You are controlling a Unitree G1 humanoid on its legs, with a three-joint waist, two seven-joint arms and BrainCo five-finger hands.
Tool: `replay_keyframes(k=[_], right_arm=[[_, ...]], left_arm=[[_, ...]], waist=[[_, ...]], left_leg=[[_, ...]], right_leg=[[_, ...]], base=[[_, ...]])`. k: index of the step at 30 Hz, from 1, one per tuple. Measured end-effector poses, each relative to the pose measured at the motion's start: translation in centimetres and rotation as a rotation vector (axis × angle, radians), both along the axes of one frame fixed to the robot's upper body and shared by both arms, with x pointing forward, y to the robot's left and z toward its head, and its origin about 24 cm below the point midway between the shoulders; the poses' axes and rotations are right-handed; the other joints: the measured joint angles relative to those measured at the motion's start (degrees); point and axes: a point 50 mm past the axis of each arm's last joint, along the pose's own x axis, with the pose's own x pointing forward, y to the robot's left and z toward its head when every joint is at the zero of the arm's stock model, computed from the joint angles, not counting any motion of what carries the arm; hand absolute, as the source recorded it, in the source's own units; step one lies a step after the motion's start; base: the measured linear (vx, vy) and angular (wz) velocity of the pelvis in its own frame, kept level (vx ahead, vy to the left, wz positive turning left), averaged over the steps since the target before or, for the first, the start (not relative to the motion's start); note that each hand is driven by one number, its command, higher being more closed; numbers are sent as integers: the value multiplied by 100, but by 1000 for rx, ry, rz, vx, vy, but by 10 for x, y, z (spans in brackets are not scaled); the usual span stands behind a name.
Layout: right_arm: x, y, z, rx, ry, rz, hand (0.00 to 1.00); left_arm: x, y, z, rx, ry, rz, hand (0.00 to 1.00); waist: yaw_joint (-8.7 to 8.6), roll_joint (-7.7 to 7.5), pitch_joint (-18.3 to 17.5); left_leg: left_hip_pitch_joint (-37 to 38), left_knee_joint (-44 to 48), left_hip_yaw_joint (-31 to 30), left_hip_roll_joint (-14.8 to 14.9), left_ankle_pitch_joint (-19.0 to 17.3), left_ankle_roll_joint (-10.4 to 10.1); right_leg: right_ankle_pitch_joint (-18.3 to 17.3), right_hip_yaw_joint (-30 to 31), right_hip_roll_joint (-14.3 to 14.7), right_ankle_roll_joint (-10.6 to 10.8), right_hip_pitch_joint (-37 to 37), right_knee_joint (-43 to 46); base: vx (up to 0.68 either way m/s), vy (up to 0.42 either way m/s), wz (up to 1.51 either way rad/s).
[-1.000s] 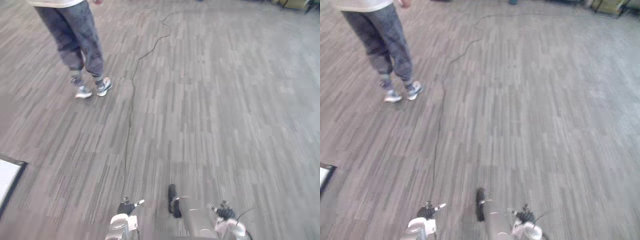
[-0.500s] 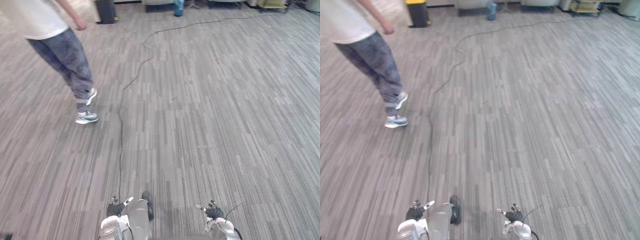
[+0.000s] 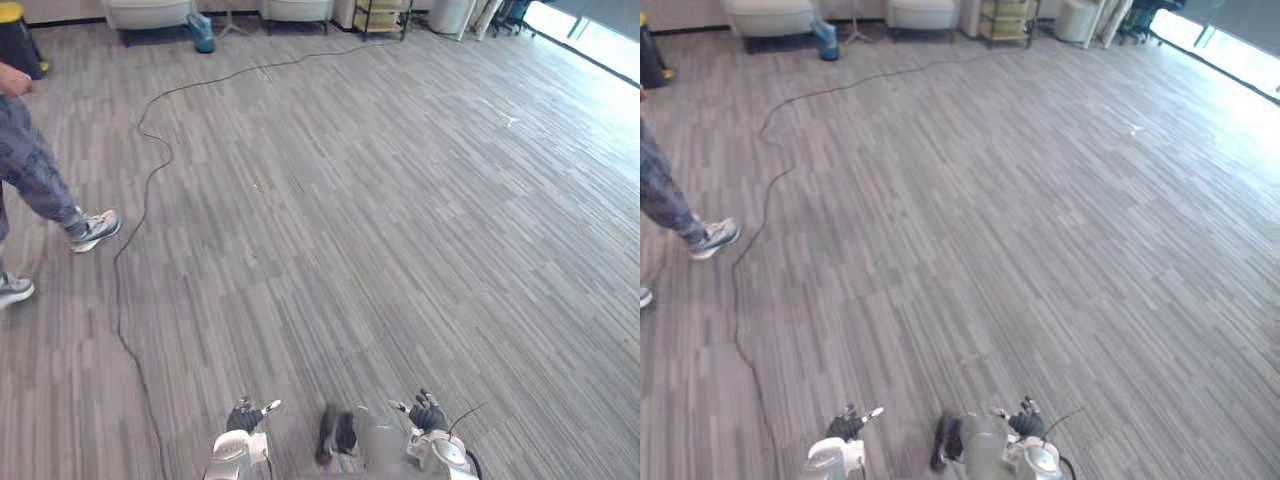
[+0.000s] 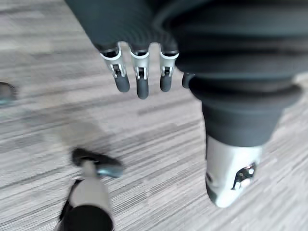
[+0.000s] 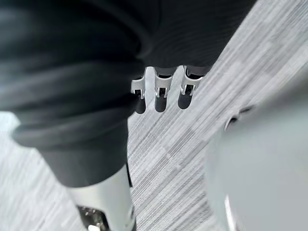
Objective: Pick up cushions and gather them together orderly.
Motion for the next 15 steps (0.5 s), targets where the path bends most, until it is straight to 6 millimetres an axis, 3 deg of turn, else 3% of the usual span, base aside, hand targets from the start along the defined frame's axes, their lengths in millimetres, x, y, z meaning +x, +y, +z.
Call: replay_keyframes(k=[1,2,3,4,6,9,11,14,15], right_arm=[[1,-5,1,-15,-3,10,0],[4,-9,3,-28,-10,15,0],[6,-10,3,-31,-12,20,0],[8,-10,4,-34,-12,23,0],[9,-1,0,-18,17,55,0],[10,13,-1,10,24,86,0],[11,17,-1,24,24,81,0],[8,19,-2,27,33,77,0],[5,17,-3,23,40,79,0]], left_arm=[[-1,-2,-1,-3,5,-4,0],[2,-2,1,4,-3,-14,0],[2,0,1,7,-6,-8,0],[1,4,2,11,-12,18,0],[2,14,5,35,-30,35,0],[6,23,10,49,-79,59,0],[6,24,12,44,-95,77,0],[4,26,12,45,-107,93,0],[2,26,12,46,-110,96,0]], waist=[[-3,242,-8],[-2,350,28],[29,455,63],[106,571,117],[143,468,255],[328,229,244],[397,265,224],[422,230,218],[451,223,176]], left_leg=[[-143,551,-117,266,3,-53],[-683,1992,-419,597,313,-248],[-1294,3340,-797,831,854,-151],[-1945,4721,-1139,1023,981,-172],[-2646,5799,-1451,1062,819,-325],[-3597,5410,-1461,965,486,-168],[-4198,4122,-1563,843,238,-106],[-4566,2077,-1604,504,465,-192],[-4629,1386,-1562,381,693,-196]], right_leg=[[-208,-46,127,20,86,131],[-466,-6,301,19,313,107],[-566,118,445,-57,519,-15],[-640,380,715,-164,852,-198],[-727,899,929,-300,1720,-543],[-811,1875,943,-315,2744,-1233],[-960,2446,888,-177,3271,-1625],[-1339,3034,614,11,3782,-1748],[-1466,3247,489,191,3971,-1802]], base=[[727,-154,1],[569,-142,-23],[698,-149,-68],[690,-85,-114],[765,-29,-127],[692,79,-152],[572,163,-145],[581,280,-104],[711,375,-123]])
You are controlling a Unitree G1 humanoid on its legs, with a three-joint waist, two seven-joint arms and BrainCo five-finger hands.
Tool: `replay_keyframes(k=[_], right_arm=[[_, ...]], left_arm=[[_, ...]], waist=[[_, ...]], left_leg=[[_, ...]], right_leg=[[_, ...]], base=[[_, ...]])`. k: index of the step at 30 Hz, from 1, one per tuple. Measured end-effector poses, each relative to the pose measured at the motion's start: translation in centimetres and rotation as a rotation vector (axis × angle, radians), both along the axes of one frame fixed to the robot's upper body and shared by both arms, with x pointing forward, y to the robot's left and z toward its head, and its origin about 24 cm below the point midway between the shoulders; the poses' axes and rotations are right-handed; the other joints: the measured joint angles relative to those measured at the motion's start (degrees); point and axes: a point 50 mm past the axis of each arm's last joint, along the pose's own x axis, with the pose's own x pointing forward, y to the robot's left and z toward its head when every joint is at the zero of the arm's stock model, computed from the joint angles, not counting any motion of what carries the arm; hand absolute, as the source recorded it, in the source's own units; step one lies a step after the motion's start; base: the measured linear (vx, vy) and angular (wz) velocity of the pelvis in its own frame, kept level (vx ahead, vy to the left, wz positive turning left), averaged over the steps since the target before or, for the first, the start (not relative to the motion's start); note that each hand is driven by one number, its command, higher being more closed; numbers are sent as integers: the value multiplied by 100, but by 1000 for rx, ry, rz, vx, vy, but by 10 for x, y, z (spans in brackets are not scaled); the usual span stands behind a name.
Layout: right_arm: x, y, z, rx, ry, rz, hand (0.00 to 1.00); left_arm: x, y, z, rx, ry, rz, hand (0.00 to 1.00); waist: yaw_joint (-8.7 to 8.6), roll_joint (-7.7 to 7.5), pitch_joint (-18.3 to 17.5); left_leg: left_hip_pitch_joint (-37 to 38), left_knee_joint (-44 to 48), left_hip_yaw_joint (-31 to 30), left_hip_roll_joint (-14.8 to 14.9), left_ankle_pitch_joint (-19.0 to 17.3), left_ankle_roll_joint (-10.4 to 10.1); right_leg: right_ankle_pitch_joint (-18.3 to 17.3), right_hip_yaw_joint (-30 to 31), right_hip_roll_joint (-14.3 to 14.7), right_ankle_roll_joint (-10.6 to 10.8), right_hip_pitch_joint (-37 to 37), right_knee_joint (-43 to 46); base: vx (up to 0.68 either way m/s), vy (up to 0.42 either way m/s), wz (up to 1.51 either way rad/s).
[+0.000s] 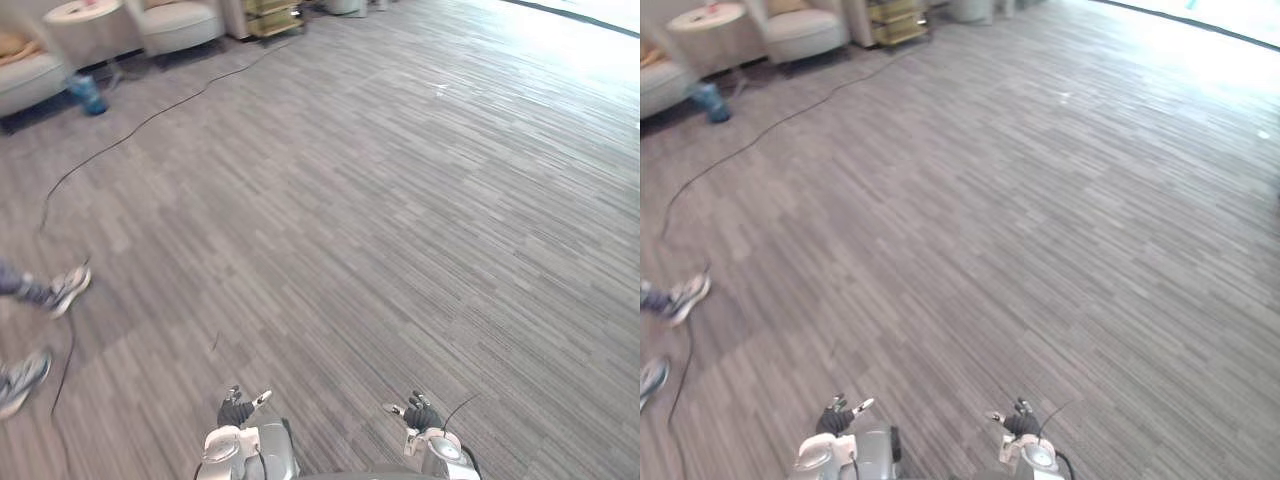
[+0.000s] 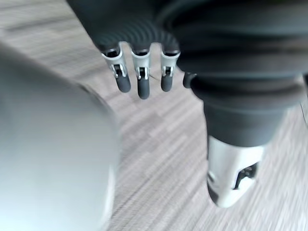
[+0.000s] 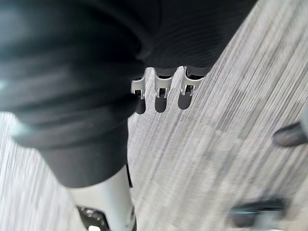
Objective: Pick up cushions and gather them together orderly.
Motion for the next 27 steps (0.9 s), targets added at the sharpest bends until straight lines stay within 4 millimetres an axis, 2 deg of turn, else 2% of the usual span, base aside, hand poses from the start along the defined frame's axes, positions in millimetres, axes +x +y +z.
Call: replay_keyframes(k=[1,2,3,4,5,6,7,8,9,10,11,13,14,16,17,18,19,20,21,22,23,24,25,27], right_arm=[[-4,0,-2,-4,12,6,0],[-9,1,-3,-7,26,16,0],[-15,9,-5,7,39,28,0],[-16,11,-6,7,43,45,0],[-18,12,-7,5,51,56,0],[-23,10,-8,4,60,55,0],[-22,9,-8,0,56,55,0],[-18,5,-5,-12,34,57,0],[-14,2,-3,-19,10,59,0],[-11,1,-1,-23,-6,57,0],[-7,2,2,-25,-28,57,0],[-3,0,5,-31,-50,48,0],[-1,-4,5,-40,-53,33,0],[-2,-12,5,-51,-46,12,0],[-6,-17,3,-63,-26,3,0],[-11,-20,1,-71,-1,11,0],[-11,-24,1,-79,-3,10,0],[-9,-26,3,-95,-9,23,0],[-5,-31,5,-109,-22,28,0],[-2,-35,6,-118,-27,30,0],[0,-36,7,-124,-26,33,0],[0,-38,7,-128,-22,31,0],[0,-34,5,-119,-12,36,0],[-3,-21,1,-91,15,50,0]], left_arm=[[-1,1,1,3,-12,5,0],[-2,3,2,10,-15,4,0],[-3,14,2,37,-8,6,0],[-4,17,2,44,-3,8,0],[-6,20,1,49,8,19,0],[-8,21,0,51,23,22,0],[-9,19,-2,44,39,21,0],[-10,14,-6,26,69,19,0],[-9,9,-8,17,80,10,0],[-8,7,-8,16,82,-2,0],[-5,3,-8,12,80,-16,0],[1,-4,-8,6,83,-55,0],[3,-11,-9,-9,90,-70,0],[4,-20,-10,-14,92,-119,0],[2,-25,-10,-19,97,-147,0],[-4,-29,-13,-29,114,-156,0],[-5,-33,-14,-36,119,-163,0],[-3,-35,-13,-37,115,-167,0],[-2,-35,-13,-31,114,-176,0],[0,-33,-12,-29,108,-168,0],[-3,-31,-13,-27,115,-154,0],[-2,-26,-11,-22,101,-126,0],[2,-19,-8,-5,79,-114,0],[2,-7,-4,28,55,-106,0]], waist=[[71,-43,-50],[134,-120,-199],[114,-432,-352],[102,-522,-359],[127,-609,-340],[63,-585,-320],[27,-537,-288],[-23,-395,-201],[-52,-282,-168],[-89,-249,-173],[-132,-219,-165],[-203,-286,-137],[-246,-287,-125],[-428,-277,-129],[-449,-289,-135],[-491,-242,-144],[-538,-148,-196],[-542,-20,-251],[-551,179,-192],[-557,294,-123],[-535,386,-74],[-468,463,49],[-358,386,148],[-302,119,139]], left_leg=[[-11,-12,-14,-18,479,64],[3,97,86,-70,787,113],[63,245,289,-220,544,325],[166,300,436,-236,433,337],[507,340,680,-263,156,427],[892,261,737,-337,-32,511],[1201,187,744,-352,-185,514],[1753,-38,823,-350,-418,489],[2211,-277,963,-348,-552,480],[2428,-405,1021,-348,-632,488],[2783,-613,1086,-351,-790,484],[3219,-862,1110,-357,-939,350],[3556,-1109,1114,-390,-964,321],[4032,-1558,1070,-493,-963,318],[4369,-1725,1029,-625,-963,318],[4591,-1680,895,-634,-963,317],[4610,-1500,777,-543,-950,300],[4521,-1141,663,-385,-919,255],[4091,-14,416,-127,-831,158],[3517,1488,122,90,-289,53],[3056,2505,-106,230,218,-25],[2475,3932,-172,484,236,-62],[2114,4595,-152,607,145,-83],[1416,4723,-48,601,-58,-10]], right_leg=[[-114,208,-123,181,90,71],[-189,375,-217,318,29,238],[-208,432,-490,431,-226,822],[-140,461,-535,572,-427,1314],[244,492,-502,1213,-830,2498],[680,407,-488,1902,-1246,3629],[750,196,-469,2060,-1480,4244],[638,-201,-462,1914,-1912,5084],[506,-603,-478,1701,-2372,5509],[423,-902,-497,1569,-2667,5597],[293,-1519,-558,1366,-3232,5472],[229,-2161,-564,1282,-3854,4763],[289,-2500,-549,1188,-4090,3904],[698,-2783,-540,1030,-4189,2257],[988,-2744,-551,832,-4214,1641],[1541,-2636,-540,356,-4187,1802],[1604,-2676,-537,205,-4212,2065],[1316,-2769,-504,170,-4203,2292],[1008,-2820,-362,139,-4050,2417],[794,-2791,-222,68,-3783,2371],[676,-2732,-85,37,-3518,2271],[521,-2539,185,-63,-2968,2027],[425,-2338,286,-127,-2436,1808],[363,-1962,279,-146,-1619,1283]], base=[[903,499,-143],[950,525,-129],[804,436,-91],[773,415,-86],[708,390,-76],[681,376,-77],[596,323,-69],[515,274,-73],[483,251,-69],[453,212,-50],[453,176,-26],[529,148,-4],[524,92,21],[671,56,49],[860,-19,58],[757,-65,47],[764,-134,32],[742,-182,26],[858,-224,6],[713,-172,-15],[702,-132,-57],[717,-88,-85],[707,-79,-92],[641,-61,-86]])
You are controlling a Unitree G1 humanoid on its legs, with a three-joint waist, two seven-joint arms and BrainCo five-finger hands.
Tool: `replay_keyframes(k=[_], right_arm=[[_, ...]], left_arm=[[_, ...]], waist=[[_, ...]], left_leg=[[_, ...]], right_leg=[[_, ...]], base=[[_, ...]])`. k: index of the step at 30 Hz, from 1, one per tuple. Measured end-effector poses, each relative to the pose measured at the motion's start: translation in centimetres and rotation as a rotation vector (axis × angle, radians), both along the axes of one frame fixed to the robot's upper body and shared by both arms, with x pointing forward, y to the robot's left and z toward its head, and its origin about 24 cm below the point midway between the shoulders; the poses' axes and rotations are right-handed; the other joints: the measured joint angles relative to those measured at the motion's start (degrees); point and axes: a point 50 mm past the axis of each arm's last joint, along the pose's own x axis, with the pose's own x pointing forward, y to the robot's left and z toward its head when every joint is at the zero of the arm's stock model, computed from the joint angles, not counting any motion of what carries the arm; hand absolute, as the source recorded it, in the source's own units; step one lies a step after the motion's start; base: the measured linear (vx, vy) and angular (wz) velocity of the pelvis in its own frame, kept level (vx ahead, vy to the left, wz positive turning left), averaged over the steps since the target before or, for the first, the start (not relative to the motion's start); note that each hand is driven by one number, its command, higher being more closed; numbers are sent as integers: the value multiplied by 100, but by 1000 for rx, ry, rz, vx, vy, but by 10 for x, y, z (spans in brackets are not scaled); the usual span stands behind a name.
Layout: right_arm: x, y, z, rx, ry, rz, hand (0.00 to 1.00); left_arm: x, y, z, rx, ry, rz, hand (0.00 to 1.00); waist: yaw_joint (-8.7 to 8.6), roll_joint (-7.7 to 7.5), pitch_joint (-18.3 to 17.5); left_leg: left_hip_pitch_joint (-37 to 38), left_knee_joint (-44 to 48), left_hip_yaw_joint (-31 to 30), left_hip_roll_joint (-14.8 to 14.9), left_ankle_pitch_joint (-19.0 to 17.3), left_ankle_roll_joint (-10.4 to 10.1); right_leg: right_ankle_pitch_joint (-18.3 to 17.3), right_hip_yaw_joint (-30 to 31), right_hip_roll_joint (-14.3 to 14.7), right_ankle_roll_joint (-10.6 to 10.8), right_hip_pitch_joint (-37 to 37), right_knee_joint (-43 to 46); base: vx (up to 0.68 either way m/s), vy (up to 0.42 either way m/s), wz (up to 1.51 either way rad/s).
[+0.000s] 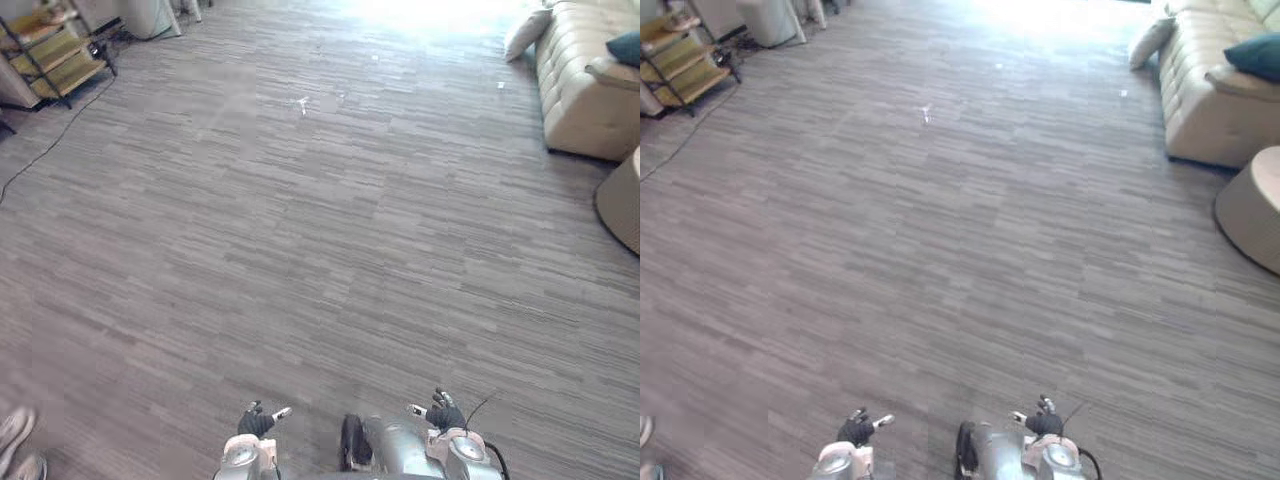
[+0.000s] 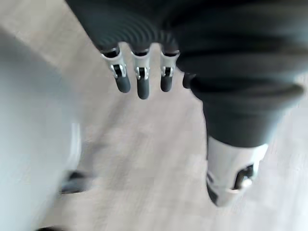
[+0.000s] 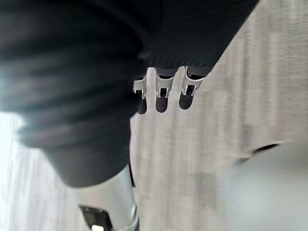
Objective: Pick up cushions and gather them together orderly.
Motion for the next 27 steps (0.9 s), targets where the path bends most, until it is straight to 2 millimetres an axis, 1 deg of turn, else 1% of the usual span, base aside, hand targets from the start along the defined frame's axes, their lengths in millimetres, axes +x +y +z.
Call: replay_keyframes(k=[1,2,3,4,5,6,7,8,9,10,11,12,13,14,15,16,17,18,19,20,21,22,23,24,25,26,27], right_arm=[[0,5,0,7,1,11,0],[1,7,0,12,-3,10,0],[-2,7,-1,11,8,7,0],[-2,8,-2,11,12,7,0],[-3,10,-2,16,15,9,0],[-3,9,-2,14,14,5,0],[-3,9,-2,14,13,3,0],[-5,10,-3,15,19,7,0],[-6,12,-4,21,25,10,0],[-9,18,-5,37,33,6,0],[-14,25,-7,60,43,-4,0],[-17,28,-8,65,53,1,0],[-23,27,-10,55,68,12,0],[-24,26,-10,49,69,16,0],[-21,22,-8,34,56,24,0],[-17,15,-5,12,34,28,0],[-16,12,-4,5,24,28,0],[-16,10,-3,-3,10,27,0],[-13,9,-1,-8,-5,26,0],[-12,7,0,-12,-15,26,0],[-11,3,1,-24,-14,30,0],[-12,1,0,-22,-9,21,0],[-11,1,1,-24,-13,22,0],[-10,0,1,-25,-15,25,0],[-8,-1,2,-27,-21,30,0],[-4,-3,3,-40,-29,44,0],[0,-9,5,-52,-36,46,0]], left_arm=[[-2,3,1,-1,-13,20,0],[0,4,3,-4,-30,33,0],[1,4,4,-7,-43,42,0],[2,4,5,-7,-46,42,0],[2,4,5,-11,-53,52,0],[2,3,5,-15,-58,64,0],[2,4,5,-15,-62,73,0],[-2,5,5,-17,-62,90,0],[-2,8,6,-11,-74,95,0],[-3,13,7,4,-73,92,0],[-3,22,8,31,-69,84,0],[-4,24,8,40,-64,85,0],[-6,26,6,48,-50,85,0],[-6,27,6,49,-44,83,0],[-8,27,3,51,-16,81,0],[-11,22,-1,39,13,74,0],[-11,19,-2,35,19,66,0],[-12,15,-3,27,24,52,0],[-11,13,-3,25,28,41,0],[-10,10,-4,25,35,23,0],[-8,5,-6,14,44,9,0],[-8,-2,-7,-2,49,-9,0],[-8,-6,-7,-9,51,-19,0],[-9,-14,-8,-24,57,-41,0],[-9,-21,-9,-46,63,-46,0],[-11,-26,-10,-57,69,-50,0],[-7,-34,-10,-70,62,-80,0]], waist=[[31,-84,-93],[69,-80,-87],[107,-63,-89],[141,-64,-88],[195,-77,-87],[244,-84,-83],[272,-75,-95],[271,-52,-112],[377,-153,-196],[435,-313,-285],[434,-613,-390],[450,-724,-420],[403,-763,-385],[353,-756,-365],[247,-749,-350],[215,-574,-248],[214,-504,-243],[204,-423,-290],[167,-415,-293],[139,-427,-284],[65,-424,-283],[-50,-422,-288],[-100,-426,-289],[-146,-388,-314],[-195,-234,-398],[-166,-87,-416],[-184,6,-361]], left_leg=[[-465,-321,116,2,-95,4],[-738,-665,184,-2,-170,36],[-1029,-1422,264,-52,-238,124],[-1124,-1975,308,-141,-238,120],[-1238,-3050,360,-335,-181,107],[-1286,-3892,404,-510,-6,72],[-1333,-4598,476,-602,252,53],[-1357,-5206,525,-643,513,140],[-1310,-4977,539,-706,1125,291],[-1302,-4785,637,-757,1173,430],[-1180,-4460,870,-870,672,543],[-1011,-4269,976,-923,374,588],[-643,-4221,968,-1038,-10,540],[-447,-4226,964,-1091,-161,539],[12,-4275,968,-1152,-427,546],[633,-4466,1002,-1142,-682,555],[924,-4633,1043,-1120,-777,572],[1369,-4995,1059,-1093,-903,560],[1704,-5223,1028,-1084,-986,501],[1994,-5409,972,-1079,-1063,481],[2374,-5639,916,-1064,-1124,468],[2704,-5871,810,-1077,-1143,485],[2877,-5945,741,-1106,-1152,477],[3173,-5992,476,-1071,-1175,441],[3251,-5891,240,-893,-1163,435],[3239,-5746,93,-760,-1059,282],[3130,-5258,-219,-709,-744,187]], right_leg=[[-19,215,-12,36,344,-381],[-25,388,-20,53,614,-596],[-49,604,-53,106,992,-881],[-86,693,-105,167,1150,-992],[-172,862,-232,290,1428,-1104],[-232,1027,-312,396,1605,-1133],[-277,1132,-373,478,1718,-1149],[-359,1328,-411,623,1899,-1088],[-497,1570,-585,841,1999,-866],[-537,1675,-738,914,1948,-608],[-418,1809,-992,1127,1653,215],[-61,1870,-1009,1459,1374,1042],[862,1792,-1010,1913,857,2333],[1168,1715,-1019,2096,559,2985],[932,1515,-1022,2079,58,3984],[489,1206,-1025,1892,-445,4478],[293,1034,-1031,1774,-705,4517],[18,632,-1032,1612,-1284,4312],[-74,331,-1031,1541,-1701,3978],[-89,86,-1016,1508,-2037,3485],[-34,-145,-1001,1360,-2335,2559],[287,-278,-969,1285,-2424,1339],[497,-249,-941,1212,-2448,787],[1293,-25,-783,924,-2492,453],[1329,-79,-706,651,-2504,777],[1121,-235,-751,552,-2519,1096],[697,-377,-843,515,-2523,1661]], base=[[612,-30,-87],[645,37,-90],[558,73,-72],[868,167,-73],[745,183,-66],[884,261,-74],[596,209,-85],[774,305,-112],[828,365,-113],[1015,442,-105],[851,374,-75],[976,429,-65],[780,352,-37],[889,360,-12],[690,223,-10],[675,199,-16],[630,166,-25],[496,112,-7],[637,115,9],[701,70,36],[884,25,65],[774,-29,73],[833,-80,87],[889,-126,79],[1059,-163,72],[1034,-207,70],[819,-183,55]])
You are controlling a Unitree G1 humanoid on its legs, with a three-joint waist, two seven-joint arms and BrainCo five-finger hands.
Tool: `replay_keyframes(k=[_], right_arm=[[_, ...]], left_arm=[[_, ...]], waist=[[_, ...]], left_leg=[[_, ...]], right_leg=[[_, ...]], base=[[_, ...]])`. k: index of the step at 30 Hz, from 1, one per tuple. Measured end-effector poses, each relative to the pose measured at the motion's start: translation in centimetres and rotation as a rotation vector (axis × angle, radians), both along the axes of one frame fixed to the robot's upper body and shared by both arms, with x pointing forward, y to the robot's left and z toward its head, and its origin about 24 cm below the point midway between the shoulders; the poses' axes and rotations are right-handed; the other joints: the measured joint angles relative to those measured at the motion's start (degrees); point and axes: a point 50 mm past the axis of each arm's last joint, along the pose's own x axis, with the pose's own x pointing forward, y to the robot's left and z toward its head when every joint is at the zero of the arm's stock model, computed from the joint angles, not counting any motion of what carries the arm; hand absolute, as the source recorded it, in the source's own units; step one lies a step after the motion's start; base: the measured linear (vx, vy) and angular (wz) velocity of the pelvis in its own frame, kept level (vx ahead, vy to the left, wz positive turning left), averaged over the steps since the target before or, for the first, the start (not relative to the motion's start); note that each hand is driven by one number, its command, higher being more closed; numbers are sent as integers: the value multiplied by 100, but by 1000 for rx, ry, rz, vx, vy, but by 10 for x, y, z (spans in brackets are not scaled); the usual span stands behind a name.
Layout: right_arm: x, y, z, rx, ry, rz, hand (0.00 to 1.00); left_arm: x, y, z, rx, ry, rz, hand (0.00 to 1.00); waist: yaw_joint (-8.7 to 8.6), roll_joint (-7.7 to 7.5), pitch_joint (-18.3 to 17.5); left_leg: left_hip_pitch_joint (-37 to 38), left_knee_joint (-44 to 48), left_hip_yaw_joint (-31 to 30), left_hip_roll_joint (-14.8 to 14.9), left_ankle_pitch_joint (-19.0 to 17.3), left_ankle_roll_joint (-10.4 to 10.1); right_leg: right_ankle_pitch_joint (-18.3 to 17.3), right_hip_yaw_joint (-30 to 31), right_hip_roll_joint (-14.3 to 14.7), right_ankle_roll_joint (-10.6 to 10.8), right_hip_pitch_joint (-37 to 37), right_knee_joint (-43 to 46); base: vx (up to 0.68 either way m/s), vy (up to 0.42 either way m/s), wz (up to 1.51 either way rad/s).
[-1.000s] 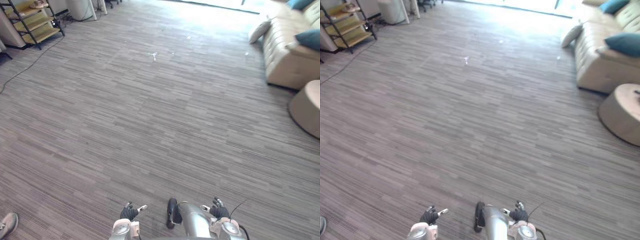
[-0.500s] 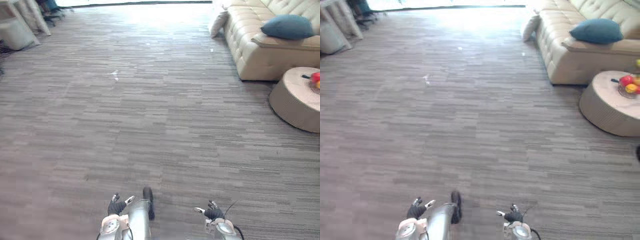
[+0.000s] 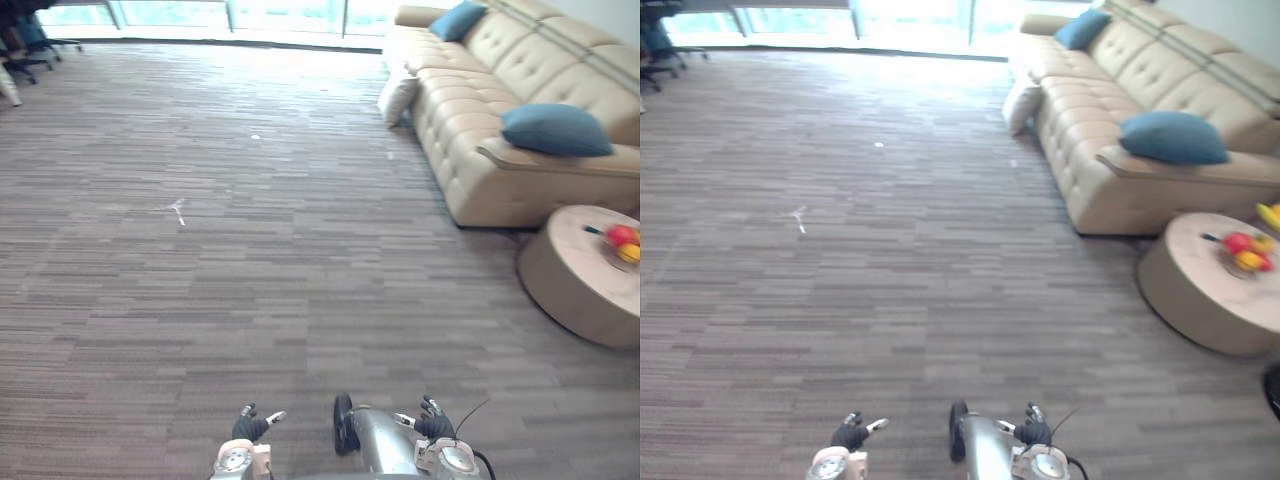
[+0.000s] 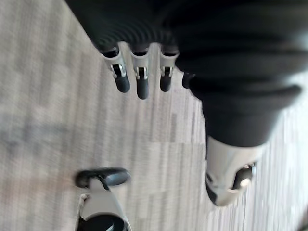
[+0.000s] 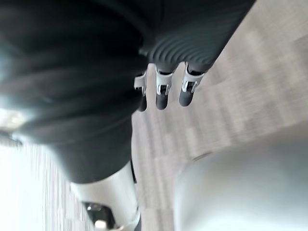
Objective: Pick up cushions and gather them together orderly.
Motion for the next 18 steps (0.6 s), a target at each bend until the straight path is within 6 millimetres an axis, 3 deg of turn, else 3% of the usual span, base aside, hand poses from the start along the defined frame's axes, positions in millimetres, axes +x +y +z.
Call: replay_keyframes(k=[2,3,4,5,7,10,11,13,14,15,16,18], right_arm=[[0,-2,0,-6,3,3,0],[-1,-5,0,-13,14,-1,0],[-1,-5,-1,-13,20,-1,0],[-3,2,-5,4,51,-6,0],[-7,8,-8,20,69,-11,0],[-8,15,-9,37,77,-15,0],[-8,16,-9,39,79,-16,0],[-9,15,-10,36,83,-15,0],[-12,15,-11,38,94,-16,0],[-14,26,-13,69,104,-17,0],[-20,31,-15,81,119,-24,0],[-25,35,-17,95,132,-25,0]], left_arm=[[2,1,1,1,-2,1,0],[-2,5,0,4,5,25,0],[-1,8,1,6,-5,44,0],[1,20,5,37,-37,75,0],[2,28,9,55,-60,80,0],[5,33,12,60,-90,109,0],[5,33,12,60,-96,113,0],[1,33,12,57,-94,130,0],[1,34,12,51,-105,141,0],[0,40,13,72,-102,130,0],[0,48,13,95,-97,118,0],[-2,54,13,110,-91,129,0]], waist=[[-17,124,26],[23,205,36],[59,256,70],[198,208,186],[318,111,138],[440,61,187],[448,32,199],[487,78,167],[522,28,140],[591,-136,-38],[550,-419,-117],[563,-620,-120]], left_leg=[[-698,1712,-323,53,1083,-41],[-1418,3195,-482,221,1846,-324],[-1736,3886,-390,337,1698,-288],[-2761,5060,-42,528,1004,-221],[-3523,4665,395,576,655,-203],[-4194,2945,951,521,396,-6],[-4323,2179,1018,377,501,68],[-4416,502,1017,156,1027,5],[-4397,542,986,126,1426,157],[-4350,534,1078,-45,1693,254],[-4228,609,1191,-222,1516,537],[-3878,648,1269,-422,1205,576]], right_leg=[[-332,-102,16,-66,323,267],[-629,48,168,-43,987,-398],[-742,138,295,-61,1307,-721],[-783,337,498,-160,2447,-1528],[-785,546,486,-159,3169,-2200],[-890,829,359,28,4017,-2799],[-943,896,266,94,4241,-2884],[-1007,1116,232,208,4519,-2941],[-1024,1236,176,234,4598,-2909],[-1014,1383,-7,245,4583,-2721],[-881,1446,-285,474,4341,-2098],[-387,1623,-384,962,3848,-712]], base=[[783,-213,36],[778,-163,3],[1005,-107,-41],[914,-121,-58],[846,-79,-65],[656,44,-59],[544,108,-34],[664,192,-56],[855,325,-72],[902,359,-52],[910,373,-35],[648,288,-9]])
